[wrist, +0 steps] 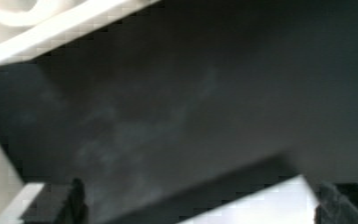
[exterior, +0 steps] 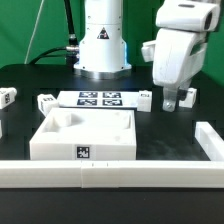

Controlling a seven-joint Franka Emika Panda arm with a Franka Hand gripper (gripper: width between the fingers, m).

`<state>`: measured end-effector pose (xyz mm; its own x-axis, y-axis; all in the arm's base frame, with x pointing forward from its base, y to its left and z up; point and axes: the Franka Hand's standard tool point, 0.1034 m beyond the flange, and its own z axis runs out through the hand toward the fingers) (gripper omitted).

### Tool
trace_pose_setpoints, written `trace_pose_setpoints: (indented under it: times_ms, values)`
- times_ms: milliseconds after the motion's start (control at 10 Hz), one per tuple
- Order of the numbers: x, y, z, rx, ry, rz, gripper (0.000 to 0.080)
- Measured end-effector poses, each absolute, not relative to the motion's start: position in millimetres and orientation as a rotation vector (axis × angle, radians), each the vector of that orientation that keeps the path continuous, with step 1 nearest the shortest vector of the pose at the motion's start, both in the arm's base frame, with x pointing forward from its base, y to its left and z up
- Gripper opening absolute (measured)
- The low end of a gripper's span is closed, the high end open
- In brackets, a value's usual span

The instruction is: Assemble one leg

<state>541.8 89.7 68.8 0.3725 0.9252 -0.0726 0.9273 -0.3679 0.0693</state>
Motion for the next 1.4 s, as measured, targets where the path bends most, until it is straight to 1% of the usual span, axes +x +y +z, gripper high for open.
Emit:
trace_pose_setpoints:
  times_ms: [200,700,800,900,1100,1400]
  values:
    - [539,73,69.4,2.417,1.859,-0.081,0.0650]
    - [538,73,68.6,2.427,1.848,-0.081,0.0650]
    - [532,66,67.1,2.381,1.914,-0.084,0.0650]
    - [520,55,64.4,2.338,1.976,-0.082,0.0650]
    - [488,18,55.2,2.284,2.067,-0.097,0.0650]
    - [470,-18,41.0,2.305,2.075,-0.116,0.0650]
